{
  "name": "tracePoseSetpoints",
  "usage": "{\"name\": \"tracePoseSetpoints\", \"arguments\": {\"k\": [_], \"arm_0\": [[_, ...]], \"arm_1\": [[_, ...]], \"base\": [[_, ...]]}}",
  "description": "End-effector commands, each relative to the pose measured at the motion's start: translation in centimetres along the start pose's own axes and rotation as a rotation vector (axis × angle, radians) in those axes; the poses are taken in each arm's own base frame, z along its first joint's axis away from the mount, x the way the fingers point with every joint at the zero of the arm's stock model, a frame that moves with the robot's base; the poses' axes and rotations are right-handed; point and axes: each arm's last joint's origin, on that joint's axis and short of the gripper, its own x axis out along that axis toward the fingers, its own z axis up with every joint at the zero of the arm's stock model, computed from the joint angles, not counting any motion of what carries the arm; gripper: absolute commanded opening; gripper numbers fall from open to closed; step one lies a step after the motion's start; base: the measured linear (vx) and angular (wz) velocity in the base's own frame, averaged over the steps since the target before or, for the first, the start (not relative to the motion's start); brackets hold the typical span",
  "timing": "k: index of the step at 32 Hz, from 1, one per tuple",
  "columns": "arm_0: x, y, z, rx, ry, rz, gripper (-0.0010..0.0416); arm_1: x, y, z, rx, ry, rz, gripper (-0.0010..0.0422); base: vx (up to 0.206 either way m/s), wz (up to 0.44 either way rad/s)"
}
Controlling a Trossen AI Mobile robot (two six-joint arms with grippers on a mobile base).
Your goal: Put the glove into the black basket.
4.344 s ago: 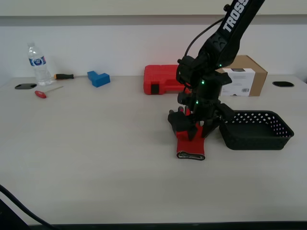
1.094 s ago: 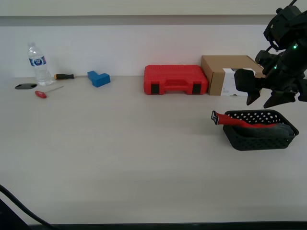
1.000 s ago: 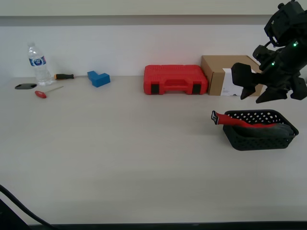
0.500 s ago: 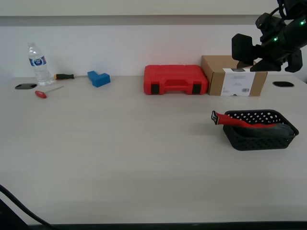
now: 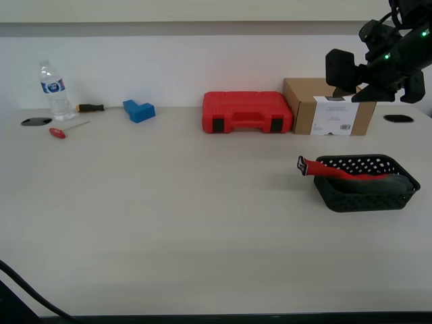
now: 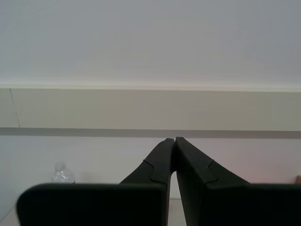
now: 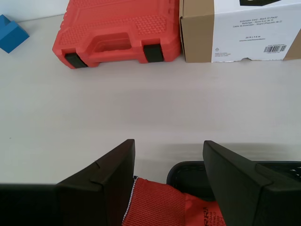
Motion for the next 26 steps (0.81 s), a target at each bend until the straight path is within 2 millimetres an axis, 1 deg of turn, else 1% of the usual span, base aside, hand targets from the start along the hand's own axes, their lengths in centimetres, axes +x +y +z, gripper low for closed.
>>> {"name": "tracePoseSetpoints", "arguments": {"k": [1,12,18,26], "arm_0": [[0.01,-0.02,0.02,0.001,-0.002,0.002,0.0199],[0.01,-0.02,0.02,0.001,-0.002,0.002,0.0207],[0.01,-0.02,0.02,0.002,-0.002,0.002,0.02],[0.01,-0.02,0.02,0.002,-0.002,0.002,0.0211]], "arm_1": [[0.01,0.01,0.06,0.0,-0.005,0.001,0.0],[0.01,0.02,0.05,-0.018,-0.005,0.001,0.0],[0.01,0.01,0.04,-0.018,-0.005,0.001,0.0],[0.0,0.02,0.03,-0.018,-0.005,0.001,0.0]], "base": [[0.0,0.0],[0.0,0.0],[0.0,0.0],[0.0,0.0]]}}
